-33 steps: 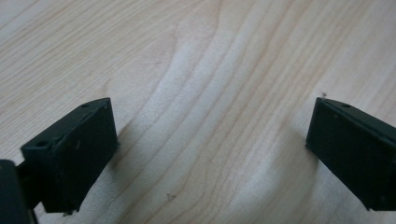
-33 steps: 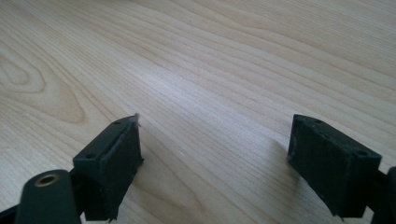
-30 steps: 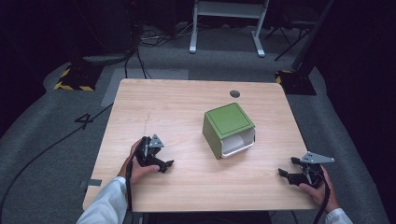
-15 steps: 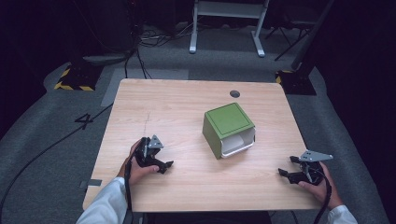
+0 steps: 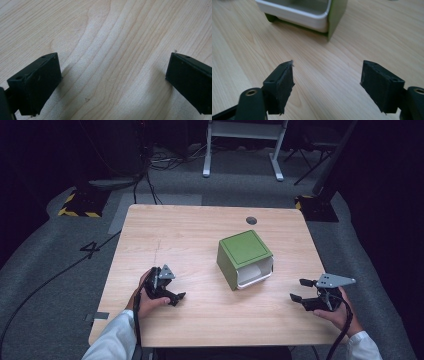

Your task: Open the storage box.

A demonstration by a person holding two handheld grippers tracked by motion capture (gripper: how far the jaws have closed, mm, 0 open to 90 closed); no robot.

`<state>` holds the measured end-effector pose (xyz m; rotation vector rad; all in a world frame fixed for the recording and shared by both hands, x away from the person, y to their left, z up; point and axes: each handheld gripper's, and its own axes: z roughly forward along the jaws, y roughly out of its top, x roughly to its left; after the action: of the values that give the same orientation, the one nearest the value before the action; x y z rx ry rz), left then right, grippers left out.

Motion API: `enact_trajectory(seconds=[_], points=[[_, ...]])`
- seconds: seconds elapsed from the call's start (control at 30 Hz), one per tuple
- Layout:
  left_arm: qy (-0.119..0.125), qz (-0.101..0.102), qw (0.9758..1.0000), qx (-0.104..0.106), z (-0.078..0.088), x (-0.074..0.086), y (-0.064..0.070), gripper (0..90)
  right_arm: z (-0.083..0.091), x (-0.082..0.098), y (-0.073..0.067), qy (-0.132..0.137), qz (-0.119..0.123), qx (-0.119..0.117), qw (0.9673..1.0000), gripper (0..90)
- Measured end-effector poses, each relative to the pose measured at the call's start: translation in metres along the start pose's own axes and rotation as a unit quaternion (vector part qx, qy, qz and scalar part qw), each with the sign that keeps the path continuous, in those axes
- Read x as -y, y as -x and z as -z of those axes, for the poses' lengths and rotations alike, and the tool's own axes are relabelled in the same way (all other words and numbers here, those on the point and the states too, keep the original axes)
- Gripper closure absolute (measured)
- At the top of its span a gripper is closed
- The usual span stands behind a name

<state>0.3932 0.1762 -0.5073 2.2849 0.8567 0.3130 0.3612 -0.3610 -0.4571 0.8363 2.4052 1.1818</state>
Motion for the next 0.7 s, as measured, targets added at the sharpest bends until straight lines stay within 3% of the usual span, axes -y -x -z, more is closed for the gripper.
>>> enact_trajectory(seconds=[0.2, 0.7], points=[[-0.001, -0.001, 1.0, 0.0, 0.0, 0.0, 0.0, 0.3, -0.007, -0.025, -0.011, 0.016, 0.029, -0.016, 0.9993, 30.2], [-0.001, -0.001, 1.0, 0.0, 0.0, 0.0, 0.0, 0.2, -0.028, -0.053, -0.026, 0.033, 0.059, -0.037, 0.997, 31.1]])
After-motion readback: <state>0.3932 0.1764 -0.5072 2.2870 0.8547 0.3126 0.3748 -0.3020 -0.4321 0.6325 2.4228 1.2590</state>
